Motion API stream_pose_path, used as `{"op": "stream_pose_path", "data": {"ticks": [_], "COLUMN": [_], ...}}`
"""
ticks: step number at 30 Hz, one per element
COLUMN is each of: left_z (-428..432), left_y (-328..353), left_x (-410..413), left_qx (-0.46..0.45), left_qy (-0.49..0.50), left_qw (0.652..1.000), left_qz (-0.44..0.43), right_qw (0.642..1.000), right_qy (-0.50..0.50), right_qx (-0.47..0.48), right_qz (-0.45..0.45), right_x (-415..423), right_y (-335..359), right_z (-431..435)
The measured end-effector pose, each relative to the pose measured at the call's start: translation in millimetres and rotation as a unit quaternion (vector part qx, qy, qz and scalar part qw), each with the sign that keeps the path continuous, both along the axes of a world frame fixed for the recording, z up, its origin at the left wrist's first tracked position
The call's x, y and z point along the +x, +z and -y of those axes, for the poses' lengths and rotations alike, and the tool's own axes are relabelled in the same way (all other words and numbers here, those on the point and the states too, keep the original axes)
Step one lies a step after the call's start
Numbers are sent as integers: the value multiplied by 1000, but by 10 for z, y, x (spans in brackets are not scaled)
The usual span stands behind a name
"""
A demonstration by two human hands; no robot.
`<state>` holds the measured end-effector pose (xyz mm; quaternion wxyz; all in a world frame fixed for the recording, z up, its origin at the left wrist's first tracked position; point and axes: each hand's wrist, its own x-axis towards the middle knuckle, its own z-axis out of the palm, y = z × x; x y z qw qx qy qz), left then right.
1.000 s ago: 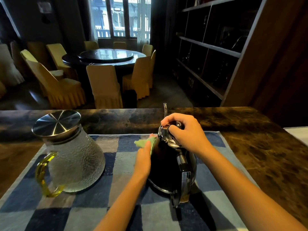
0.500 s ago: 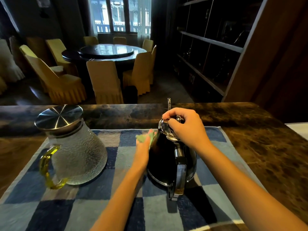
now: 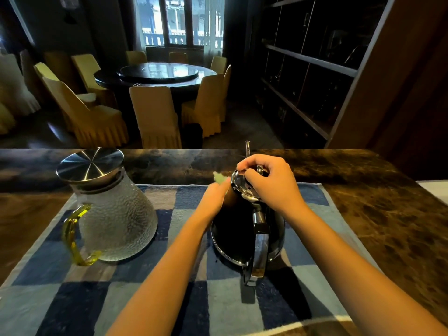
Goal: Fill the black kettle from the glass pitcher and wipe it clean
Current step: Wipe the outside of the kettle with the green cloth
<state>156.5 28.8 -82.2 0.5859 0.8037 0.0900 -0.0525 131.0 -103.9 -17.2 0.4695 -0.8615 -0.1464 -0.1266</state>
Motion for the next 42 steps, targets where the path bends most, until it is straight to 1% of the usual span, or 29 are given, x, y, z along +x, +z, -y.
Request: {"op": "stream_pose_path", "data": {"ticks": [2,4,7,10,12,14,15,17,18,20,22,25,28,29,30,32,34,36,39,42], "left_z": [-38,-10,130,280,424,573,646,764,799,808,785,730,630,572,507,380,280,160,-20,-136], "left_y": [-148,-266,-320,-164,-52,-24,-29,-75,-106,-154,-145,-167,-63,-24,11,146,231,304,442,553], "left_x": [-149,-438,-899,-1162,-1301,-1458,-1535,-1637,-1671,-1687,-1679,-1623,-1536,-1518,-1505,-1515,-1539,-1576,-1609,-1579], "left_qx": [-69,-107,-187,-223,-233,-216,-198,-136,-123,-145,-190,-237,-280,-265,-224,-122,-8,53,84,60], "left_qy": [70,155,178,185,135,66,49,42,45,57,51,54,3,-20,-44,-90,-125,-132,-121,-99], "left_qw": [995,982,963,949,947,945,945,945,945,951,958,958,957,962,971,983,983,980,978,979], "left_qz": [-20,-3,76,127,175,236,257,294,300,266,208,148,73,58,64,103,134,141,146,166], "right_qw": [1000,1000,1000,1000,1000,1000,1000,1000,1000,1000,1000,1000,1000,1000,1000,1000,1000,1000,1000,999], "right_qy": [1,0,-1,-2,-1,-2,-3,-3,-4,-3,-2,-1,-2,-2,-1,0,3,6,12,31], "right_qx": [-3,-5,-3,-1,-1,-2,-2,-2,-2,-1,-1,-1,-2,-3,-5,-6,-6,-7,-6,-14], "right_qz": [2,4,5,5,4,2,1,-1,-1,0,1,3,4,3,2,0,2,3,0,3], "right_x": [-6,-3,-2,-17,-22,-21,-21,-27,-33,-44,-46,-46,-53,-56,-55,-62,-69,-70,-69,-59], "right_y": [7,6,1,3,9,15,16,21,22,25,31,39,41,43,42,42,43,47,50,51], "right_z": [3,10,14,14,11,10,10,8,10,5,1,-1,3,2,3,4,14,17,21,48]}}
